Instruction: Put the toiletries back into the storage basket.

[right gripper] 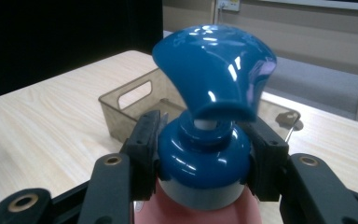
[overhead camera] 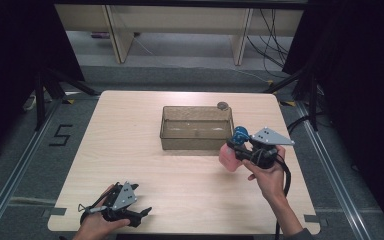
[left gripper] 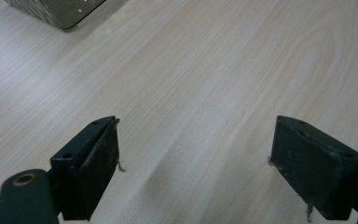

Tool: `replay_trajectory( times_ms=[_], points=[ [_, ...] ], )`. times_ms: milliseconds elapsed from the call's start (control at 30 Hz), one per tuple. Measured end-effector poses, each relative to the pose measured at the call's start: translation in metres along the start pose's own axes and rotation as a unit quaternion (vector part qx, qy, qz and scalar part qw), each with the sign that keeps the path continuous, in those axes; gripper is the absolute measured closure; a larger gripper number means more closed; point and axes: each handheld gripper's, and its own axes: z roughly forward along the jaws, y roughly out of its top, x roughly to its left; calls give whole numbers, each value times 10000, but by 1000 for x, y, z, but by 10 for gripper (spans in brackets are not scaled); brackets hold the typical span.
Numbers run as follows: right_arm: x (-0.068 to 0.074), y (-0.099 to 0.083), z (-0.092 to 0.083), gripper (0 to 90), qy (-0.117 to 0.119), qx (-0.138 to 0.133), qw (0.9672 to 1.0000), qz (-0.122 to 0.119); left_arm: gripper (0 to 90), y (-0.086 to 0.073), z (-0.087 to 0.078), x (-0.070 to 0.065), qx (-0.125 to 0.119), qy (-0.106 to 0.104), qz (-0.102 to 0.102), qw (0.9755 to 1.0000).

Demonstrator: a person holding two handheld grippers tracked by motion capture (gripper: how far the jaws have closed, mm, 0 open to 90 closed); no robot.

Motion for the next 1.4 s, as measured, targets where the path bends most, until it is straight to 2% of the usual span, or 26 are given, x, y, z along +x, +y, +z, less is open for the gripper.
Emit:
replay_trajectory(
  times_ms=[33,67,133,167,267,333,467,500,567,633,700,767,800,833,867,933,967,1033,1067,1167,1200,1233,1267,1300,1333,1400],
  points=[
    [-1,2,1,535,14,3,10000,13,149,0,0,0,-2,15,2,10000],
    [-1,5,1,536,19,19,10000,51,149,0,2,0,-135,-2,-71,9999],
    [-3,8,4,536,15,-15,10000,56,149,0,0,0,-6,10,-2,10000],
    [-5,10,5,536,78,-48,9999,53,149,0,0,0,-11,11,-7,10000],
    [-7,16,7,536,30,1,10000,-20,149,0,2,-1,-134,-18,-94,9999],
    [-8,19,8,536,0,-2,10000,26,149,0,0,0,-25,38,-2,10000],
    [-10,27,11,536,2,-4,10000,16,149,0,1,0,-121,14,-69,9999],
    [-12,29,13,536,6,-51,10000,-67,149,0,-1,1,12,-26,28,10000],
    [-11,32,13,536,2,-3,10000,45,149,0,0,1,-4,7,-4,10000],
    [-12,37,16,536,43,-29,10000,6,149,0,2,0,-109,3,-57,9999],
    [-12,41,17,536,60,1,10000,-1,149,0,0,0,-21,-13,24,10000],
    [-12,45,20,536,82,-52,10000,-20,149,1,0,0,-18,-1,-7,10000],
    [-13,47,20,536,-2,-61,9999,-113,149,0,1,0,-111,12,-82,9999],
    [-11,49,21,536,66,-24,10000,-37,149,0,1,0,-140,-3,-79,9999],
    [-12,51,22,536,29,-60,9999,-134,149,1,-1,0,1,-3,21,10000],
    [-11,54,24,536,113,-68,9999,-47,149,0,-1,0,-20,15,-6,10000],
    [-10,55,24,536,66,-26,10000,-10,149,1,-1,0,-25,18,-3,10000],
    [-11,59,27,536,77,-69,9999,-91,149,1,-1,0,-13,21,5,10000],
    [-9,61,28,536,108,-33,9999,2,149,1,-1,0,-12,24,21,10000],
    [-9,66,32,536,85,-75,9999,4,149,1,-1,1,-18,-9,20,10000],
    [-9,67,34,536,145,-95,9998,85,149,1,0,0,-91,-2,-35,10000],
    [-10,69,35,536,96,-77,9999,-8,149,1,0,0,-85,-2,-36,10000],
    [-10,69,37,536,103,-128,9999,15,149,1,-1,1,-11,4,22,10000],
    [-9,70,39,536,111,-111,9999,69,149,1,-1,0,-17,20,19,10000],
    [-10,72,41,536,111,-118,9999,0,149,1,0,0,-50,9,-22,10000],
    [-9,73,45,536,125,-78,9999,23,149,1,0,1,-66,-24,-24,10000]
  ],
)
